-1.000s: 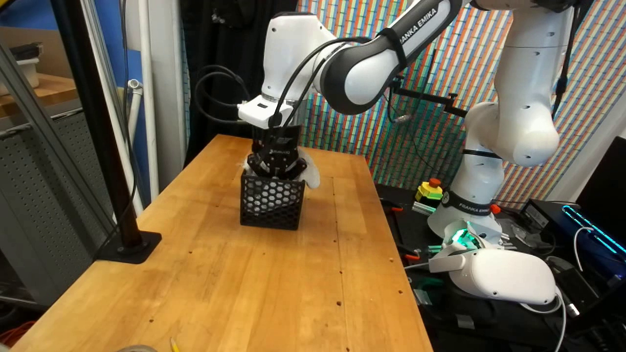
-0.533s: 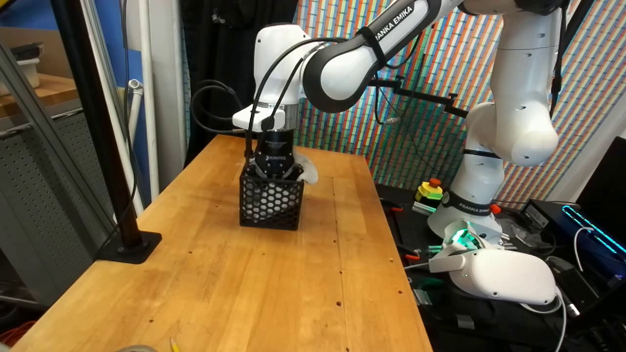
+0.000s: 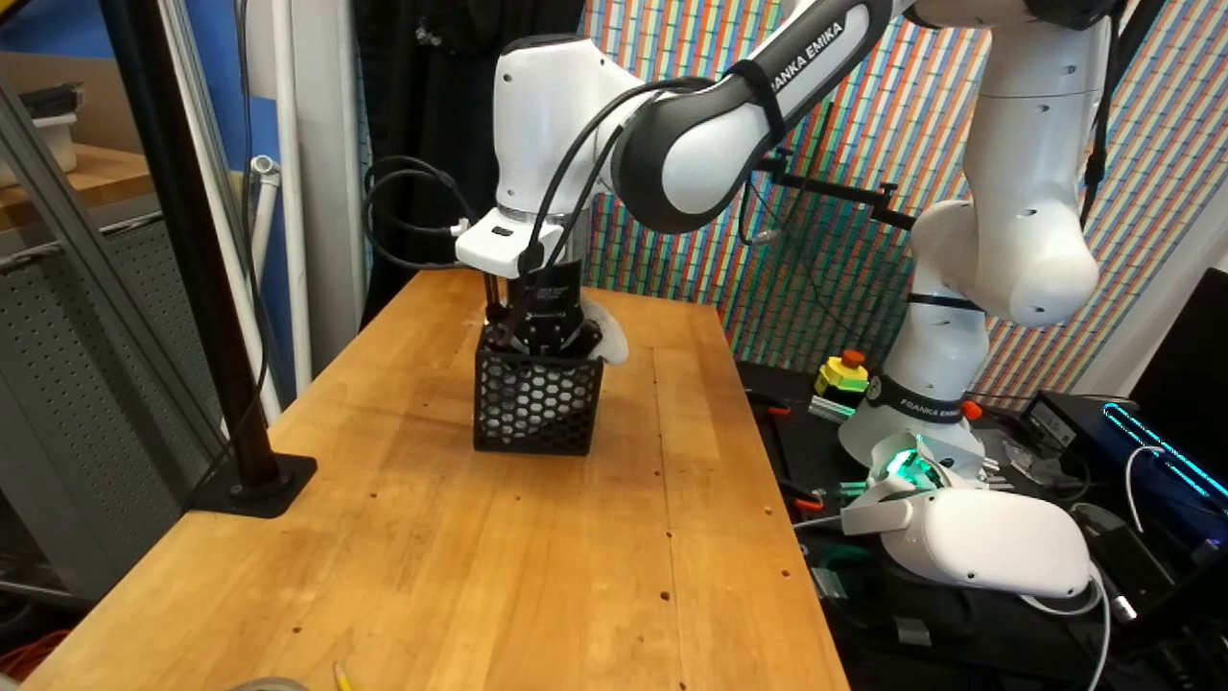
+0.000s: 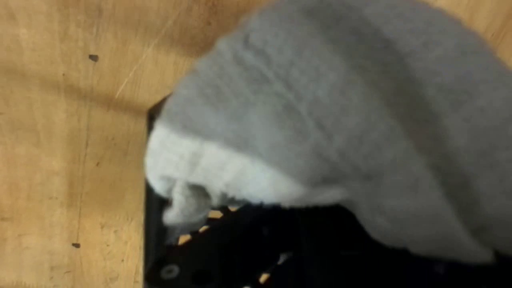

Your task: Place the towel in the basket

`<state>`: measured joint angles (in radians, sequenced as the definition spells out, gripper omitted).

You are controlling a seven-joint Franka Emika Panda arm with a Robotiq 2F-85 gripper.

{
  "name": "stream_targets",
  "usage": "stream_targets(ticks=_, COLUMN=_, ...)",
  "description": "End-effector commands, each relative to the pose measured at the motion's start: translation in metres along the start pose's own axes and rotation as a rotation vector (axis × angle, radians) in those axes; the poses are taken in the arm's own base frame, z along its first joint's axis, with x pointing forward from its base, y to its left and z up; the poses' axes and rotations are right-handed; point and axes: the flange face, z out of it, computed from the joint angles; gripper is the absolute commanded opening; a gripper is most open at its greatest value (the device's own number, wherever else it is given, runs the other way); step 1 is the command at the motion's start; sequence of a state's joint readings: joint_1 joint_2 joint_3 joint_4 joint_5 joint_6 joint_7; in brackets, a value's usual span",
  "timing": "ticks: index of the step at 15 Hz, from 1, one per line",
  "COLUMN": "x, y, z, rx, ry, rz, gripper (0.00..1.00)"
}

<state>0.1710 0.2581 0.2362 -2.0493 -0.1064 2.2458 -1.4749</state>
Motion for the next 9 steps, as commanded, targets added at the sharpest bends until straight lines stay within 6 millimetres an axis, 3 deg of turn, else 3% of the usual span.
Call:
stream_targets(ticks=1, x=0.033, y=-0.015, z=-0.041, rx=-0.031, ry=-0.131, rz=0.011, gripper=0.06)
stream_targets(ticks=5, x=0.056, y=-0.033, z=-0.076, rx=-0.058, ry=-0.235, rz=0.053, gripper=0.05)
stream_targets(ticks=9, x=0.052, y=-0.052, z=-0.102, rx=-0.072, ry=-0.288, rz=0.129, gripper=0.06)
